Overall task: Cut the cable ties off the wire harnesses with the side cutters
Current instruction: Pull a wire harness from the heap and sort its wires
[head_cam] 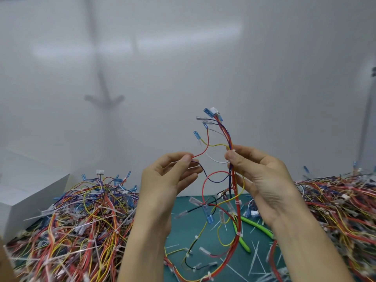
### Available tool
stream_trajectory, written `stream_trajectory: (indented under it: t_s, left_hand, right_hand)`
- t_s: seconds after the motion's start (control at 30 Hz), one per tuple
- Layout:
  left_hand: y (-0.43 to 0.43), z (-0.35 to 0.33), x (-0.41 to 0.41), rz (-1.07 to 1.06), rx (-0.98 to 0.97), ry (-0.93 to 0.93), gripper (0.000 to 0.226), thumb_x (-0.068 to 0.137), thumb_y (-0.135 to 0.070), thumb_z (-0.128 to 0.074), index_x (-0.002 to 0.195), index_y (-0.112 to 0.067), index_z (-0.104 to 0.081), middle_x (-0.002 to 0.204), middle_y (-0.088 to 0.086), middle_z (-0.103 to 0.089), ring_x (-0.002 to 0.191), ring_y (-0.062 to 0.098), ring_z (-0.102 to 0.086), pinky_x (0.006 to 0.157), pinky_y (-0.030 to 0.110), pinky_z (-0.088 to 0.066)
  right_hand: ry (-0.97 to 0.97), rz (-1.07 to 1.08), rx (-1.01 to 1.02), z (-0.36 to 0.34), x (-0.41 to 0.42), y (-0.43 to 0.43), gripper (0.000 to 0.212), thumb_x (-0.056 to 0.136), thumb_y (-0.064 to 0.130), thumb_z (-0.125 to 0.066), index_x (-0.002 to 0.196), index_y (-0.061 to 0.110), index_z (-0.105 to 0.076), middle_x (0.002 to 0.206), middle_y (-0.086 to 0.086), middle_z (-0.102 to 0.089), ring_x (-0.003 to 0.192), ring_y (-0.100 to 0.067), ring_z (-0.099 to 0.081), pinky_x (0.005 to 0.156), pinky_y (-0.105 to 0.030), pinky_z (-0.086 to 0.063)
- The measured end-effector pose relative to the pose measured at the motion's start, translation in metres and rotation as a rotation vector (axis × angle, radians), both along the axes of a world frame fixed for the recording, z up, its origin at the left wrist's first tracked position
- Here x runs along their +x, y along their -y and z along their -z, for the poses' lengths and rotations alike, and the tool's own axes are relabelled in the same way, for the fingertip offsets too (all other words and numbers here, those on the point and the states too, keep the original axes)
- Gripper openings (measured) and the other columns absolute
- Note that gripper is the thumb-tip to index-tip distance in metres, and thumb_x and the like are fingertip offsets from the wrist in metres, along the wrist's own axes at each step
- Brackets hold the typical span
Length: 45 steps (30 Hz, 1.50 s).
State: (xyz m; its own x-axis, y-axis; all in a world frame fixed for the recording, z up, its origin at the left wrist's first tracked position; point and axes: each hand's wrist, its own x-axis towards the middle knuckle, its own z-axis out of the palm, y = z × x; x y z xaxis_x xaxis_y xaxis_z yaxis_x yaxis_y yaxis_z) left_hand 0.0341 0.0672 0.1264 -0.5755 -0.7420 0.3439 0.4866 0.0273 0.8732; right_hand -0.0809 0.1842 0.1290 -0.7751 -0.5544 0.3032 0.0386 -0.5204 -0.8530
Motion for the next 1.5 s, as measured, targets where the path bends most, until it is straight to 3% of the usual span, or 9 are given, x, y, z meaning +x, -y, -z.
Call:
stream_trajectory:
  t_s: [0.33, 0.57, 0.7, 0.83, 1.03, 1.37, 1.5]
  left_hand:
    - [-0.007, -0.003, 0.005, 0.006, -0.187, 0.131, 0.017, 0.091, 0.006, -0.058, 0.095, -0.003, -0.072, 0.091, 0.012, -0.076, 0.086, 0.023, -0.075, 0.072, 0.022, -0.059]
    - [-0.010, -0.006, 0.010, -0.049, -0.366, 0.246, 0.023, 0.095, 0.001, -0.055, 0.093, -0.011, -0.075, 0.091, 0.002, -0.076, 0.085, 0.014, -0.074, 0.079, 0.026, -0.060]
    - [-0.007, -0.009, 0.018, -0.014, -0.345, 0.224, 0.029, 0.098, 0.006, -0.046, 0.100, -0.007, -0.072, 0.092, 0.005, -0.077, 0.087, 0.018, -0.074, 0.080, 0.025, -0.059]
    - [0.000, -0.012, 0.029, 0.012, -0.319, 0.175, 0.019, 0.094, 0.005, -0.055, 0.105, -0.004, -0.068, 0.090, 0.009, -0.077, 0.086, 0.020, -0.075, 0.076, 0.023, -0.060]
    - [0.010, -0.010, 0.035, -0.085, -0.379, 0.196, 0.013, 0.087, 0.001, -0.067, 0.097, -0.007, -0.071, 0.080, 0.010, -0.076, 0.076, 0.020, -0.075, 0.066, 0.019, -0.057]
    - [0.011, -0.009, 0.030, -0.224, -0.321, 0.081, 0.014, 0.078, -0.006, -0.075, 0.091, -0.008, -0.070, 0.074, 0.008, -0.075, 0.065, 0.017, -0.073, 0.060, 0.017, -0.055]
    - [0.013, -0.008, 0.029, -0.251, -0.280, 0.066, 0.023, 0.074, -0.018, -0.076, 0.094, -0.011, -0.070, 0.080, 0.004, -0.077, 0.072, 0.019, -0.075, 0.062, 0.021, -0.058]
  right_hand:
    - [-0.039, -0.048, 0.010, -0.002, 0.009, -0.005, 0.034, 0.054, 0.023, -0.081, 0.086, 0.015, -0.075, 0.076, 0.004, -0.074, 0.068, -0.007, -0.069, 0.057, -0.018, -0.054]
    - [-0.061, -0.066, 0.033, -0.002, 0.005, -0.011, 0.028, 0.061, 0.020, -0.080, 0.088, 0.017, -0.074, 0.081, 0.003, -0.074, 0.071, -0.009, -0.069, 0.058, -0.020, -0.054]
    - [-0.088, -0.062, 0.053, -0.004, 0.003, -0.013, 0.028, 0.061, 0.022, -0.079, 0.088, 0.018, -0.075, 0.087, 0.000, -0.075, 0.074, -0.009, -0.069, 0.059, -0.020, -0.054]
    - [-0.114, -0.044, 0.064, -0.004, 0.000, -0.017, 0.025, 0.060, 0.025, -0.078, 0.084, 0.020, -0.076, 0.088, -0.003, -0.076, 0.076, -0.009, -0.069, 0.061, -0.021, -0.056]
    - [-0.118, 0.026, 0.083, -0.002, -0.003, -0.017, 0.009, 0.078, 0.014, -0.075, 0.084, 0.020, -0.076, 0.081, 0.004, -0.074, 0.072, -0.006, -0.068, 0.060, -0.021, -0.057]
    - [-0.102, 0.096, 0.023, -0.002, -0.005, -0.017, 0.011, 0.064, 0.023, -0.077, 0.075, 0.021, -0.080, 0.072, 0.006, -0.072, 0.063, -0.007, -0.065, 0.059, -0.021, -0.057]
    - [-0.102, 0.144, -0.004, -0.003, -0.003, -0.015, 0.012, 0.060, 0.026, -0.077, 0.072, 0.024, -0.080, 0.072, 0.005, -0.073, 0.062, -0.007, -0.066, 0.056, -0.019, -0.055]
